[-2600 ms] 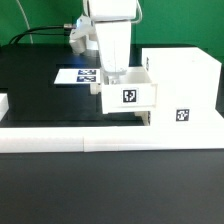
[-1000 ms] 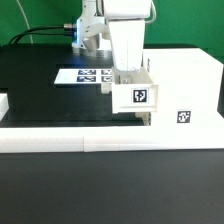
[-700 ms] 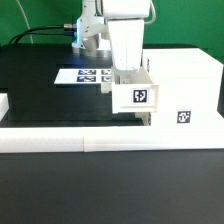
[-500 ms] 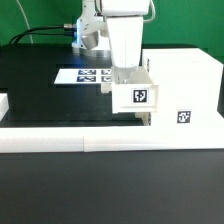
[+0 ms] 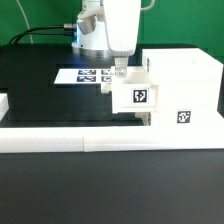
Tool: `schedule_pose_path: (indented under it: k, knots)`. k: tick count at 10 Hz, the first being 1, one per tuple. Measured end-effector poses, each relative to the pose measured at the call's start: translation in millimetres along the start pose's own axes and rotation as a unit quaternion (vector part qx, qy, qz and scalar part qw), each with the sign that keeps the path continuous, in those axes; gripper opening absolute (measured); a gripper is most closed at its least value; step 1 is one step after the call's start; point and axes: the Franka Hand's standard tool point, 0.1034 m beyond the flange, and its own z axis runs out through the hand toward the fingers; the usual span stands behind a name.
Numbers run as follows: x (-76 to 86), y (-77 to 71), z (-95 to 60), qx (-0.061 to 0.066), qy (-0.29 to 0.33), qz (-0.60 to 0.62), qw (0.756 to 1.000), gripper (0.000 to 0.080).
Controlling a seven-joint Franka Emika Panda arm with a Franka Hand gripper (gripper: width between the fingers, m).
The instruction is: Assemble drawer
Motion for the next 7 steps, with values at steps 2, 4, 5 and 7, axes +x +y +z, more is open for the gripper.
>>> schedule_pose_path:
  k: [2,4,5,7]
  knots:
    - [-22.1,0.8,-3.8,0.001,-0.001,-0.018,1.0,0.0649]
    - [-29.4,0.0,-2.6,0.002,-0.001,-0.01,1.0,0.0649]
    - [-29.5,-0.3,-1.9,0.003,0.001,-0.016,1.0,0.0649]
    - [-48.1,-4.2,11.0,0.011,0.053,-0.025,0.998,0.0649]
